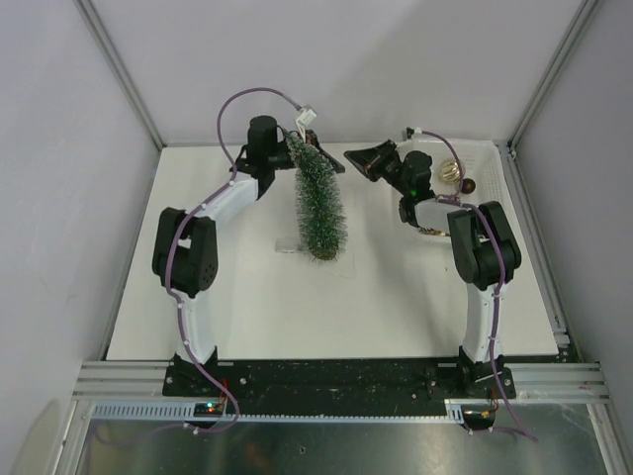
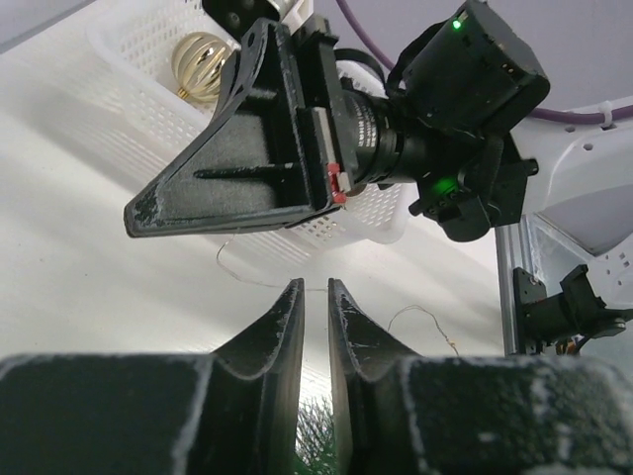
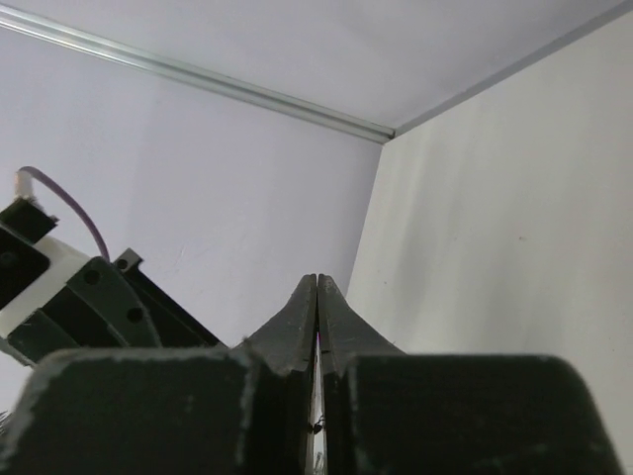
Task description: Decorate the small christmas tree
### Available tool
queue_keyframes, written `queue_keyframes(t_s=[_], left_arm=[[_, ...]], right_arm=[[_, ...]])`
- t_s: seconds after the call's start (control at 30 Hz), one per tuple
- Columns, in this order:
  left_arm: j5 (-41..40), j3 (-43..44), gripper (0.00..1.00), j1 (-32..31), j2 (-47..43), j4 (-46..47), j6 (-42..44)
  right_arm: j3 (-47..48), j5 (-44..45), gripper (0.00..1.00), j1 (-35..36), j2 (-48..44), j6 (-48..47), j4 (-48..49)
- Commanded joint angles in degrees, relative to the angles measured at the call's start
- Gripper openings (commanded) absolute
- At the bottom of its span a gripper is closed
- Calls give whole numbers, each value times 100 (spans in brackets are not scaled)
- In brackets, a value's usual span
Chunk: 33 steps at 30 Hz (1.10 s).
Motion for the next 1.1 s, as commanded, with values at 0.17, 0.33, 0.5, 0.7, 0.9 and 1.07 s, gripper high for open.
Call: queue_keyframes(t_s=[0.17, 0.33, 0.5, 0.7, 0.9, 1.07], left_arm=[[-61, -101, 38, 126, -572, 232, -143], [-119, -284, 73, 257, -726, 207, -104], [-168, -613, 88, 415, -857, 191, -49], [-373, -659, 98, 443, -689, 169, -85], [-593, -14, 100, 443, -150, 84, -298], [-665, 691, 100, 437, 334, -159, -465]], right_arm=[[-161, 133, 0, -139, -582, -509, -582], [-331, 156, 0, -231, -890, -745, -883], [-419, 125, 0, -296, -1086, -867, -1011], [-467, 141, 0, -311, -1367, -1087, -1249], [-508, 149, 0, -355, -1609, -1255, -1473], [-529, 145, 0, -409, -1774, -1336, -1574]])
